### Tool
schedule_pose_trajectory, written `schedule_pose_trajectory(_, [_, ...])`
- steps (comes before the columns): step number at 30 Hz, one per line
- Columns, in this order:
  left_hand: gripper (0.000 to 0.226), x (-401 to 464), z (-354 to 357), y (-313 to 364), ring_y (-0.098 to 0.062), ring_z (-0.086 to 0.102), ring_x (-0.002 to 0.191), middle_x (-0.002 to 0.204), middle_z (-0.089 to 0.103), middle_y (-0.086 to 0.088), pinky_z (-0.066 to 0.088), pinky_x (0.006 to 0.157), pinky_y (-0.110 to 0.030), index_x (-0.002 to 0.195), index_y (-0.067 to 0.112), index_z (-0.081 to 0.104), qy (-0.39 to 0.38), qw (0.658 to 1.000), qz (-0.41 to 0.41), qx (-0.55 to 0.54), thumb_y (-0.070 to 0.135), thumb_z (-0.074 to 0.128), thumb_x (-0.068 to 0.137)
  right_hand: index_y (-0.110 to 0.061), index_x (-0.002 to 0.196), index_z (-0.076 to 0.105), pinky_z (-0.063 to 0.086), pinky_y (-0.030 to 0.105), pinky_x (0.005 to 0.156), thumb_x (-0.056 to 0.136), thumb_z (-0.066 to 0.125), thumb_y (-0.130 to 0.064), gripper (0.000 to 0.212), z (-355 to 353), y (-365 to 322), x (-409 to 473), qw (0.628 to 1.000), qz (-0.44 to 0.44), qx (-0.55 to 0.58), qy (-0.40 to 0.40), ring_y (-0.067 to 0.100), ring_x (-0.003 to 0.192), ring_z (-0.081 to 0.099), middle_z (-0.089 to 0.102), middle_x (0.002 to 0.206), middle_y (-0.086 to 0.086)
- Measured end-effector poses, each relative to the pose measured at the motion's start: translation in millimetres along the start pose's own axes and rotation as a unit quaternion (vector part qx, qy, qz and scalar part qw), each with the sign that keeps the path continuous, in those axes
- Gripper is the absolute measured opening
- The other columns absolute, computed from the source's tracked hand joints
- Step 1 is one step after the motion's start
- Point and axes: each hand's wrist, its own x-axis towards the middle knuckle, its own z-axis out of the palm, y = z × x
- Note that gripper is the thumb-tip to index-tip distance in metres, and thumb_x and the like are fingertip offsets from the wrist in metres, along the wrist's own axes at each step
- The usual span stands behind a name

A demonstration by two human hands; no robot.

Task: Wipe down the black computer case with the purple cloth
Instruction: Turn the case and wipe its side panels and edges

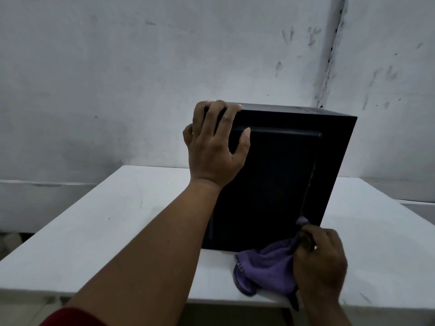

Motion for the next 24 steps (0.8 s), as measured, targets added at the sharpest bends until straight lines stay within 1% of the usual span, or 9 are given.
schedule_pose_trajectory(2, [0.042, 0, 0, -1, -0.024, 0.051, 0.133, 0.13, 0.062, 0.001, 0.044, 0.088, -0.045, 0.129, 0.019, 0.067, -0.001, 1.0, 0.003, 0.001, 0.041, 0.062, 0.094, -0.004, 0.095, 0.075, 0.041, 0.032, 0.072, 0.087, 0.062, 0.002, 0.016, 2, 1, 6, 1.0, 0.02, -0.005, 0.016, 0.037, 0.077, 0.062, 0.064, 0.09, 0.014])
schedule_pose_trajectory(5, [0.042, 1, 1, -1, -0.025, 0.051, 0.133, 0.13, 0.062, 0.0, 0.044, 0.087, -0.045, 0.129, 0.018, 0.067, 0.003, 1.0, 0.004, -0.001, 0.04, 0.063, 0.094, -0.004, 0.092, 0.073, 0.045, 0.036, 0.07, 0.077, 0.074, 0.014, 0.024, 7, 3, -2, 0.999, 0.029, -0.01, -0.013, 0.039, 0.077, 0.064, 0.062, 0.088, 0.014])
schedule_pose_trajectory(8, [0.042, 0, 3, -1, -0.025, 0.05, 0.133, 0.13, 0.062, -0.001, 0.044, 0.087, -0.045, 0.128, 0.017, 0.067, 0.008, 1.0, 0.002, -0.001, 0.04, 0.063, 0.093, -0.009, 0.087, 0.073, 0.052, 0.044, 0.069, 0.076, 0.078, 0.01, 0.023, 9, 10, -17, 0.995, 0.062, -0.018, -0.073, 0.04, 0.078, 0.066, 0.061, 0.085, 0.012])
schedule_pose_trajectory(10, [0.042, 0, 3, 0, -0.025, 0.05, 0.132, 0.129, 0.062, -0.001, 0.044, 0.086, -0.045, 0.128, 0.017, 0.067, 0.007, 1.0, 0.002, 0.0, 0.04, 0.063, 0.093, -0.01, 0.086, 0.073, 0.05, 0.043, 0.068, 0.076, 0.078, 0.01, 0.023, 7, 14, -16, 0.993, 0.073, -0.021, -0.093, 0.04, 0.076, 0.066, 0.061, 0.083, 0.01])
schedule_pose_trajectory(14, [0.042, 0, 2, 0, -0.024, 0.05, 0.132, 0.129, 0.062, 0.0, 0.045, 0.087, -0.046, 0.129, 0.018, 0.067, 0.004, 1.0, 0.001, 0.0, 0.04, 0.064, 0.093, -0.005, 0.089, 0.072, 0.038, 0.03, 0.073, 0.075, 0.071, 0.016, 0.026, 0, 6, 5, 0.998, 0.046, -0.017, -0.036, 0.035, 0.077, 0.062, 0.063, 0.085, 0.013])
schedule_pose_trajectory(17, [0.043, 0, 3, 0, -0.025, 0.05, 0.134, 0.131, 0.061, 0.0, 0.045, 0.088, -0.046, 0.13, 0.018, 0.067, 0.0, 1.0, -0.001, 0.001, 0.041, 0.063, 0.093, -0.004, 0.089, 0.07, 0.031, 0.023, 0.072, 0.076, 0.069, 0.018, 0.025, 2, 2, 8, 0.998, 0.061, -0.005, -0.018, 0.036, 0.078, 0.06, 0.062, 0.086, 0.014])
schedule_pose_trajectory(19, [0.043, 0, 3, -1, -0.025, 0.049, 0.134, 0.131, 0.061, -0.001, 0.045, 0.088, -0.046, 0.13, 0.018, 0.067, -0.001, 1.0, -0.001, 0.002, 0.041, 0.063, 0.093, -0.007, 0.088, 0.068, 0.033, 0.028, 0.074, 0.078, 0.071, 0.014, 0.023, 7, 7, 0, 0.996, 0.087, 0.005, -0.037, 0.038, 0.082, 0.061, 0.06, 0.086, 0.012])
schedule_pose_trajectory(22, [0.043, 0, 2, 0, -0.025, 0.05, 0.134, 0.131, 0.061, 0.0, 0.045, 0.087, -0.047, 0.13, 0.018, 0.067, 0.001, 1.0, 0.001, 0.002, 0.041, 0.063, 0.093, -0.011, 0.085, 0.067, 0.038, 0.034, 0.075, 0.08, 0.074, 0.009, 0.022, 12, 16, -15, 0.988, 0.117, 0.009, -0.099, 0.04, 0.086, 0.064, 0.056, 0.085, 0.006])
schedule_pose_trajectory(24, [0.042, 0, 2, 0, -0.024, 0.05, 0.133, 0.13, 0.061, 0.0, 0.045, 0.087, -0.046, 0.129, 0.018, 0.067, 0.002, 1.0, 0.001, 0.002, 0.04, 0.063, 0.093, -0.009, 0.086, 0.068, 0.042, 0.037, 0.075, 0.079, 0.074, 0.01, 0.021, 11, 19, -15, 0.99, 0.106, 0.007, -0.088, 0.04, 0.085, 0.065, 0.06, 0.085, 0.009])
